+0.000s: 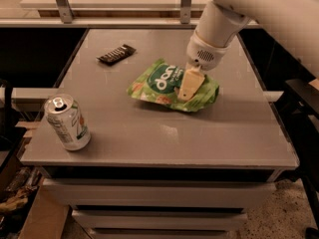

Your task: Pick green rice chip bag

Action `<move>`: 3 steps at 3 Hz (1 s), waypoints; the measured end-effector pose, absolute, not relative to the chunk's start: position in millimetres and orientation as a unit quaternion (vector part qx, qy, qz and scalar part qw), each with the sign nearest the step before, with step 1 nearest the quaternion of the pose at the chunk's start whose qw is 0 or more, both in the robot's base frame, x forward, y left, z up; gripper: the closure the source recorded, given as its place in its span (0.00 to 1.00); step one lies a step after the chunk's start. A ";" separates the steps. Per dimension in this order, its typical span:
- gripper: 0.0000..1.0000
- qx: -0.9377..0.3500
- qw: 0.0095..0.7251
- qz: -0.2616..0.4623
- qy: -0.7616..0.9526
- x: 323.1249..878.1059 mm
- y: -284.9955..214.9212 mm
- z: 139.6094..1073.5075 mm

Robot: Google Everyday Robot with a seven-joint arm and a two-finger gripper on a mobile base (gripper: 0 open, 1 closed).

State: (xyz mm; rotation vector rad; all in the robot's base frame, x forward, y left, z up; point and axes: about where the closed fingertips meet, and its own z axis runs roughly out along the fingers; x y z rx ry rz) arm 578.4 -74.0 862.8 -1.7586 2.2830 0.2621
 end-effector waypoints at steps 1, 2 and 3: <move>1.00 -0.593 0.152 0.066 0.788 584.5 -89.1 898.6; 1.00 -0.589 0.178 0.056 0.786 587.1 -98.3 925.5; 1.00 -0.589 0.192 0.059 0.783 587.6 -101.6 938.5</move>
Offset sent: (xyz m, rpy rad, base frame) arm 0.0095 -0.0379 0.0962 0.0366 -0.1803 -0.0592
